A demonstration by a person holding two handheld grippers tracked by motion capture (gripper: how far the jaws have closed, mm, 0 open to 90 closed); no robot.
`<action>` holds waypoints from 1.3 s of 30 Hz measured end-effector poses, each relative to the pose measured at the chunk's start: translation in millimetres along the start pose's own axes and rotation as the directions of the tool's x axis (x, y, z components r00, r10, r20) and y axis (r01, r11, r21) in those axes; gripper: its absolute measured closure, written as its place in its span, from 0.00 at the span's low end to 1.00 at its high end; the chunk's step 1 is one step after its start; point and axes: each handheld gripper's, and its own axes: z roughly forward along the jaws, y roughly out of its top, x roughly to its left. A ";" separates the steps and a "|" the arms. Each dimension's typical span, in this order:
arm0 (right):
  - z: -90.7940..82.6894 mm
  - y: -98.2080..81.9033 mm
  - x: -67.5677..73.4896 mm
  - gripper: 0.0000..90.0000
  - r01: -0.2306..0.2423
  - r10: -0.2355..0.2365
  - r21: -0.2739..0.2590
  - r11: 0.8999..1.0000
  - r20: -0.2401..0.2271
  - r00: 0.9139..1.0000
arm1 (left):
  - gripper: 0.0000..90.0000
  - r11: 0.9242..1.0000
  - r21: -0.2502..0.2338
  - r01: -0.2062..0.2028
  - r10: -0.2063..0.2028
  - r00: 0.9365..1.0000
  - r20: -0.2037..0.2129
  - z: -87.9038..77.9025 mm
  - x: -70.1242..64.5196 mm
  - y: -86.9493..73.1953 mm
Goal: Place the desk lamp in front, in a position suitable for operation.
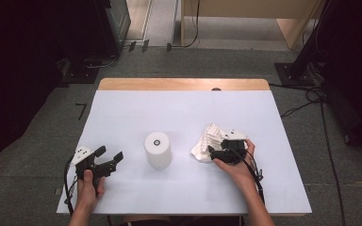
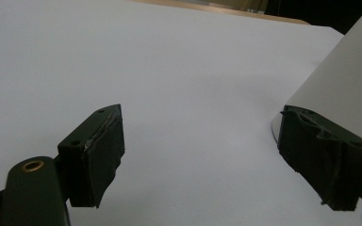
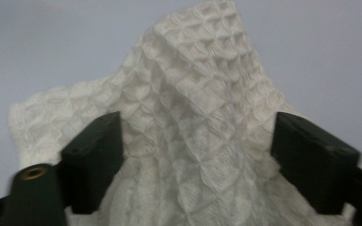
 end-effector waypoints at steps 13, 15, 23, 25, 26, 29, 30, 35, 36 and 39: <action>15.5 -0.1 7.7 0.01 -0.030 0.027 0.115 0.993 0.030 0.999 | 0.17 1.000 0.012 -0.005 0.005 1.000 0.005 -0.4 0.0 -0.1; 13.7 0.0 6.5 0.07 -0.033 0.030 0.116 0.993 0.029 0.999 | 0.17 1.000 0.012 -0.004 0.004 1.000 0.004 -0.5 0.0 0.0; 1.3 -9.9 -1.4 0.65 -0.071 0.069 0.012 0.997 0.104 0.992 | 0.17 1.000 0.017 -0.018 0.018 1.000 -0.002 -0.1 -1.2 0.2; -0.2 -12.5 -4.5 0.77 -0.077 0.078 -0.006 0.997 0.117 0.990 | 0.17 0.999 0.016 -0.027 0.027 1.000 -0.003 -0.1 -1.8 0.2; -0.6 -12.8 -5.3 0.83 -0.076 0.077 -0.009 0.997 0.114 0.991 | 0.17 0.999 0.013 -0.030 0.030 1.000 -0.007 -0.2 -2.0 0.3; -4.4 -14.6 -10.7 0.88 -0.108 0.110 -0.028 0.994 0.094 0.990 | 0.17 1.000 0.000 -0.030 0.030 0.999 -0.017 -1.8 -1.4 0.7; -7.9 -14.3 -14.7 0.88 -0.120 0.124 -0.053 0.991 0.073 0.990 | 0.18 1.000 -0.003 -0.028 0.028 0.999 -0.020 -2.0 -1.4 0.9; -31.7 -6.4 -23.4 0.88 -0.161 0.166 -0.174 0.972 0.017 0.986 | 0.20 0.999 0.005 -0.052 0.052 0.998 -0.042 -1.0 -4.4 2.0; -36.3 -4.1 -23.6 0.88 -0.158 0.163 -0.188 0.969 0.011 0.987 | 0.23 0.998 0.020 -0.066 0.067 0.997 -0.034 -0.6 -5.6 2.9; -48.1 1.4 -19.4 0.87 -0.097 0.119 -0.241 0.966 0.078 0.990 | 0.22 0.995 0.040 -0.091 0.092 0.996 -0.021 0.9 -8.6 4.5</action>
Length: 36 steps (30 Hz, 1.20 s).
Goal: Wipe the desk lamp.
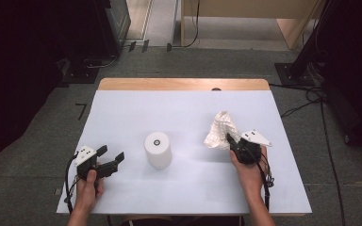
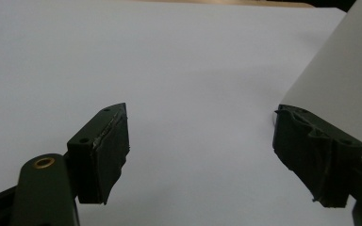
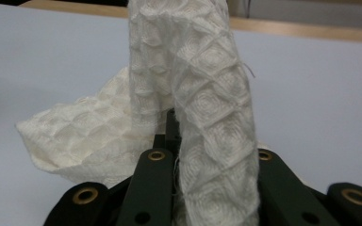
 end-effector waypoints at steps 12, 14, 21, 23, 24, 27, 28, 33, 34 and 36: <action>-21.9 16.9 12.4 0.85 0.011 -0.014 -0.027 1.000 -0.107 0.994 | 0.16 0.995 -0.068 -0.074 0.083 0.987 0.139 -1.1 -28.8 7.7; -22.5 16.8 14.1 0.85 0.008 -0.012 -0.028 1.000 -0.135 0.991 | 0.15 0.994 -0.076 -0.079 0.091 0.982 0.168 -1.4 -34.4 9.7; -23.4 18.8 19.7 0.85 0.008 -0.012 -0.034 0.999 -0.134 0.991 | 0.15 0.989 -0.054 -0.136 0.144 0.963 0.230 10.1 -58.6 5.2; -23.5 19.0 20.6 0.85 0.000 -0.004 -0.029 1.000 -0.137 0.991 | 0.15 0.990 -0.052 -0.130 0.138 0.961 0.238 14.2 -63.8 4.6; -23.3 19.0 20.4 0.84 -0.002 -0.002 -0.029 1.000 -0.135 0.991 | 0.15 0.989 -0.052 -0.135 0.144 0.962 0.233 16.6 -67.3 4.3; -22.8 18.6 19.7 0.84 -0.014 0.009 -0.028 1.000 -0.142 0.990 | 0.15 0.986 -0.045 -0.159 0.165 0.959 0.232 25.7 -77.6 3.9; -22.5 18.4 19.9 0.84 -0.015 0.012 -0.024 1.000 -0.141 0.990 | 0.15 0.986 -0.042 -0.163 0.168 0.959 0.226 28.1 -79.7 4.1; -21.7 18.2 22.6 0.84 -0.008 0.006 -0.018 1.000 -0.147 0.989 | 0.13 0.983 -0.051 -0.175 0.182 0.958 0.222 43.1 -89.0 6.1; -21.6 18.2 23.2 0.84 -0.006 0.003 -0.018 1.000 -0.148 0.989 | 0.13 0.983 -0.049 -0.176 0.183 0.958 0.221 45.0 -90.2 6.6; -21.6 18.3 24.4 0.84 -0.004 0.001 -0.018 1.000 -0.151 0.989 | 0.11 0.982 -0.035 -0.188 0.191 0.959 0.209 50.5 -94.5 8.1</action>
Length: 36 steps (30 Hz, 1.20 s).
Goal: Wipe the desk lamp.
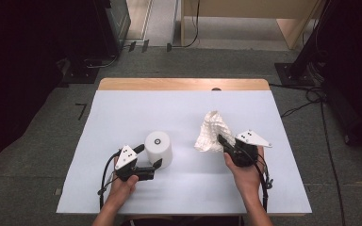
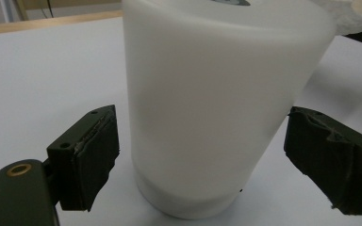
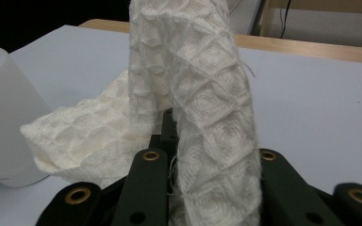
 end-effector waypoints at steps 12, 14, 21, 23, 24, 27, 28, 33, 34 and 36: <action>1.5 -1.6 -0.5 0.83 -0.008 0.008 0.011 1.000 -0.034 0.999 | 0.08 1.000 0.003 -0.019 0.019 1.000 -0.002 21.7 -3.2 7.2; 2.3 -2.6 1.0 0.83 -0.005 0.005 0.016 1.000 -0.042 0.999 | 0.08 1.000 0.002 -0.030 0.030 0.999 -0.014 25.0 -4.5 8.6; 9.0 -5.9 6.0 0.83 0.014 -0.012 0.039 0.999 -0.055 0.998 | 0.08 0.997 -0.039 -0.064 0.063 0.997 -0.036 36.3 -6.7 6.9; 10.5 -6.7 7.4 0.82 0.021 -0.019 0.047 0.999 -0.060 0.998 | 0.07 0.997 -0.032 -0.074 0.073 0.996 -0.052 36.0 -7.9 7.5; 11.2 -7.1 8.0 0.82 0.020 -0.017 0.049 0.999 -0.060 0.998 | 0.07 0.997 -0.023 -0.072 0.071 0.996 -0.059 34.9 -8.7 8.7; 12.4 -8.5 8.5 0.82 0.024 -0.021 0.054 0.998 -0.064 0.998 | 0.07 0.999 -0.013 -0.039 0.038 0.998 -0.042 34.0 -7.8 12.0; 12.5 -8.9 8.7 0.82 0.021 -0.017 0.057 0.998 -0.065 0.998 | 0.07 0.999 -0.011 -0.032 0.031 0.999 -0.039 34.2 -7.6 12.8; 11.7 -10.2 7.9 0.82 0.022 -0.018 0.059 0.998 -0.066 0.998 | 0.04 1.000 -0.004 -0.008 0.008 0.999 -0.043 39.3 -8.0 17.0; 11.5 -10.5 7.4 0.81 0.023 -0.019 0.057 0.998 -0.067 0.998 | 0.04 1.000 0.006 -0.006 0.007 0.999 -0.049 41.8 -8.3 17.0; 10.3 -11.8 6.4 0.81 0.020 -0.017 0.059 0.998 -0.063 0.998 | 0.04 1.000 0.028 -0.003 0.005 0.998 -0.057 45.6 -8.4 16.5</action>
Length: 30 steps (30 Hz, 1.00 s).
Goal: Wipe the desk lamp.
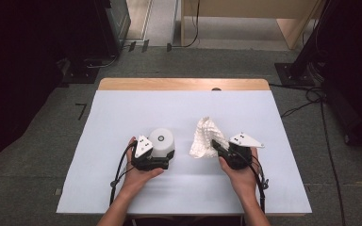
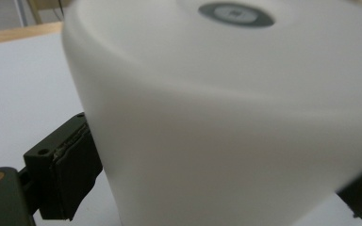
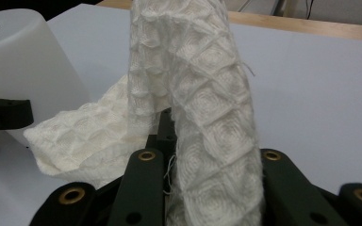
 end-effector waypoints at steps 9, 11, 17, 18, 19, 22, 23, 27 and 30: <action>-7.1 -0.6 -1.1 0.82 -0.014 0.014 -0.013 1.000 -0.005 1.000 | 0.09 0.997 -0.018 -0.072 0.072 0.997 0.005 -2.1 -5.3 0.3; -9.6 2.1 2.3 0.83 -0.028 0.027 -0.028 0.999 -0.031 0.999 | 0.09 0.996 -0.027 -0.087 0.087 0.996 0.022 -5.2 -7.2 1.8; -22.4 18.1 28.2 0.84 0.015 -0.024 -0.086 0.996 -0.106 0.994 | 0.09 0.989 0.016 -0.146 0.144 0.986 0.086 -18.4 -18.6 10.1; -24.5 20.4 33.4 0.84 0.025 -0.035 -0.093 0.995 -0.117 0.993 | 0.09 0.987 0.022 -0.160 0.157 0.983 0.097 -20.6 -20.8 11.3; -26.2 22.5 37.9 0.84 0.034 -0.046 -0.100 0.994 -0.126 0.991 | 0.09 0.985 0.031 -0.171 0.167 0.980 0.106 -23.3 -23.6 12.3; -29.9 26.4 49.8 0.84 0.046 -0.064 -0.117 0.992 -0.158 0.985 | 0.09 0.981 0.044 -0.191 0.184 0.973 0.138 -27.8 -27.0 12.7; -30.0 27.5 53.7 0.84 0.058 -0.078 -0.122 0.991 -0.165 0.983 | 0.09 0.978 0.055 -0.203 0.192 0.970 0.150 -29.5 -27.7 12.3; -23.6 26.8 69.5 0.84 0.102 -0.119 -0.100 0.990 -0.186 0.975 | 0.09 0.977 0.057 -0.203 0.191 0.967 0.168 -31.8 -30.6 11.3; -14.0 22.2 78.4 0.84 0.135 -0.147 -0.073 0.988 -0.189 0.971 | 0.09 0.978 0.049 -0.204 0.192 0.964 0.185 -34.1 -32.0 11.2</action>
